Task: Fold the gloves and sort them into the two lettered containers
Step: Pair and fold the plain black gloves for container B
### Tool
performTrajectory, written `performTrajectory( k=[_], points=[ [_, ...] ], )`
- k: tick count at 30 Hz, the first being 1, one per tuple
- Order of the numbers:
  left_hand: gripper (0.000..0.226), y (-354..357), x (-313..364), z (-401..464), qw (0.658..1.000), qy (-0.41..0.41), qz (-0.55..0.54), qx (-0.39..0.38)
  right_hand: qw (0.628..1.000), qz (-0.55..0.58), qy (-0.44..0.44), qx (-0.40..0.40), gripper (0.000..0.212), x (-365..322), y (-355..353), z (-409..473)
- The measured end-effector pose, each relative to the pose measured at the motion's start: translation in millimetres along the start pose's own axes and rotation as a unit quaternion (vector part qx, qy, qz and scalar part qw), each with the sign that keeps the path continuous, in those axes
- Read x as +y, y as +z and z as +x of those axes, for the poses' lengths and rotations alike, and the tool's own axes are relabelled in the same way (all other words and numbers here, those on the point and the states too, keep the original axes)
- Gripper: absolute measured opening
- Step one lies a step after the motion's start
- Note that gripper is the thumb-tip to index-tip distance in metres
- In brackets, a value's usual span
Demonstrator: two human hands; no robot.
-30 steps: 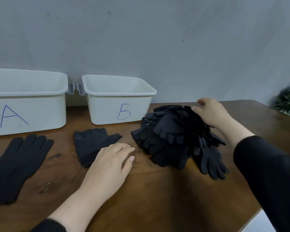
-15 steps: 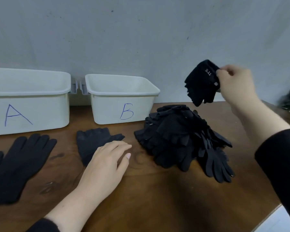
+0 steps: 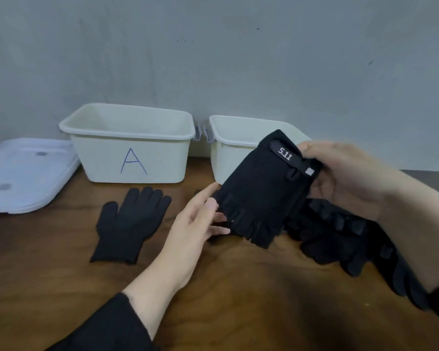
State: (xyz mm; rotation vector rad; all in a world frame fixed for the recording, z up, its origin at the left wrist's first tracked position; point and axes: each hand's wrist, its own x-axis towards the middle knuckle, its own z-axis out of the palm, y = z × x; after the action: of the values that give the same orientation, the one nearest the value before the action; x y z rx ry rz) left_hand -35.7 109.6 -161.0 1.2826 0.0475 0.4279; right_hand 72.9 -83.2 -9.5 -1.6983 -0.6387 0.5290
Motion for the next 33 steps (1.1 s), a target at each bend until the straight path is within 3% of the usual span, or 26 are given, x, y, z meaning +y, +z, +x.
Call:
performTrajectory(
  k=[4, 8, 11, 14, 17, 20, 24, 29, 33],
  points=[
    [0.037, -10.3, 9.7, -4.6, 0.994, -0.061, -0.084, -0.034, 0.999, -0.024, 0.024, 0.015, 0.031, 17.6, 27.6, 16.7],
    [0.037, -23.8, 8.3, 4.8, 0.985, -0.075, -0.150, 0.047, 1.000, 0.003, 0.001, 0.008, 0.025, 22.6, 47.7, 25.0],
    [0.035, -29.4, 9.9, 10.6, 0.984, -0.054, -0.147, 0.090, 0.993, -0.110, -0.028, -0.045, 0.031, 15.3, 55.8, 27.1],
    [0.032, -36.4, 14.0, 15.9, 0.974, -0.042, -0.168, 0.144, 0.989, -0.133, -0.061, -0.015, 0.027, 3.9, 62.3, 35.7],
    [0.028, -47.2, 13.9, 20.3, 0.976, -0.018, -0.086, 0.201, 0.991, -0.102, -0.075, 0.038, 0.027, -5.4, 61.7, 47.8],
    [0.025, -52.7, 12.0, 21.4, 0.969, -0.007, 0.003, 0.249, 0.980, -0.155, -0.095, 0.077, 0.035, -7.7, 57.0, 57.2],
    [0.023, -53.4, 9.0, 24.8, 0.962, -0.019, 0.022, 0.270, 0.964, -0.214, -0.113, 0.106, 0.017, -2.5, 57.0, 64.5],
    [0.020, -54.2, 6.6, 25.7, 0.963, -0.026, 0.028, 0.267, 0.930, -0.306, -0.146, 0.144, 0.023, 6.3, 59.6, 75.5],
    [0.018, -53.7, 7.3, 25.9, 0.960, -0.026, 0.045, 0.275, 0.888, -0.356, -0.226, 0.183, 0.023, 15.1, 59.7, 76.6]
  ],
)
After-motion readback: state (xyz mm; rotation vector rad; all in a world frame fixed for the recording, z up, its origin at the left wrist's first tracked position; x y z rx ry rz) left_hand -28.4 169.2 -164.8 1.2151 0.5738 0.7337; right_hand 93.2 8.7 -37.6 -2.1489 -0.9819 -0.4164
